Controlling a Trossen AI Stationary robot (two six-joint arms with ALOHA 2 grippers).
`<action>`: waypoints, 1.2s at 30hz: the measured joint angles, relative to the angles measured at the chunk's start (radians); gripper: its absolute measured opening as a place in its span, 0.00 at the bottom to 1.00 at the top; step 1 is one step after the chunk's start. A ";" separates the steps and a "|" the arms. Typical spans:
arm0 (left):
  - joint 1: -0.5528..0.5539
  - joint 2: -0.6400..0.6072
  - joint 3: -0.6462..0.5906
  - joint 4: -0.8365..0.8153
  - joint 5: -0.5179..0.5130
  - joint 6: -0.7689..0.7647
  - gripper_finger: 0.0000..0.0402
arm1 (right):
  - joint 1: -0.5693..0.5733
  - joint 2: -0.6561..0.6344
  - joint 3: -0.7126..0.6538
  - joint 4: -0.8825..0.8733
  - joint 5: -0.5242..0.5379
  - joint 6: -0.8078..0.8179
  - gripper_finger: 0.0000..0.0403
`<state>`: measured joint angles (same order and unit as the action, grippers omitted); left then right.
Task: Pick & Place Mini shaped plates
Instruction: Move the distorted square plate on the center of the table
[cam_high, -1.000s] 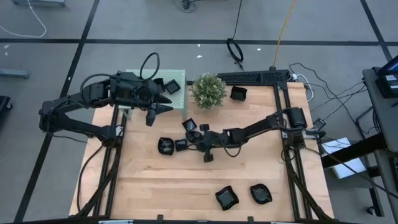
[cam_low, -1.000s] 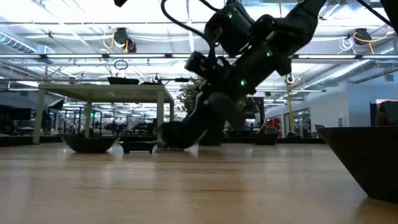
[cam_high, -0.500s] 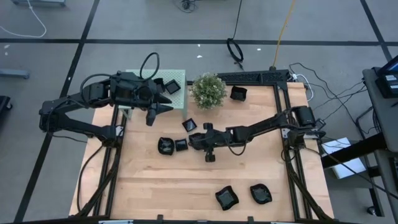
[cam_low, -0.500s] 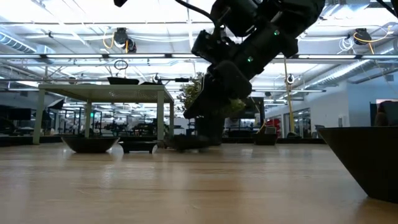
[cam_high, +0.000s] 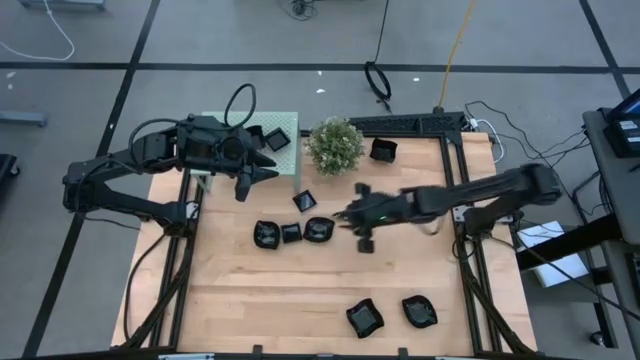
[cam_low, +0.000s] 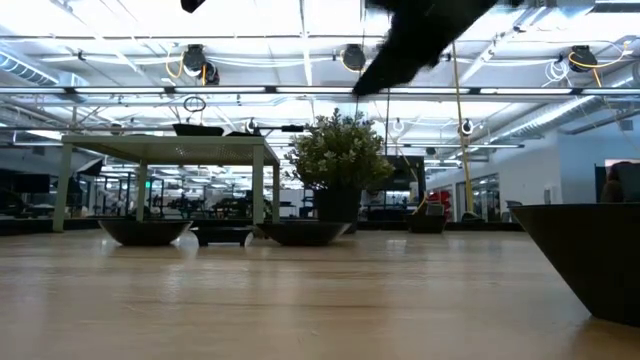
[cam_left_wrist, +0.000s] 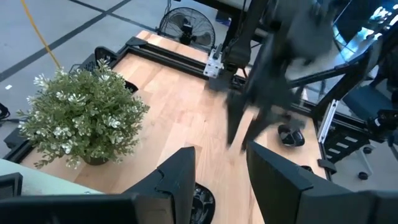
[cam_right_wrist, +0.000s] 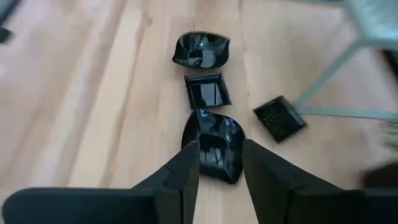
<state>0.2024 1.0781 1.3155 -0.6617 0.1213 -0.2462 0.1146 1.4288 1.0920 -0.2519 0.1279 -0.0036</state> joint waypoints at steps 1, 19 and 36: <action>0.000 0.000 0.000 0.000 0.000 0.000 0.37 | 0.000 -0.049 0.000 -0.024 0.000 0.000 0.26; 0.001 0.001 0.000 0.090 -0.135 0.064 0.37 | -0.298 -0.344 0.001 -0.254 0.279 0.032 0.32; 0.051 0.001 0.000 0.517 -0.416 0.247 0.37 | -0.789 -0.135 -0.348 0.044 -0.263 -0.273 0.46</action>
<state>0.2536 1.0790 1.3155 -0.1442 -0.2948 0.0006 -0.6748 1.2941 0.7443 -0.2076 -0.1347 -0.2762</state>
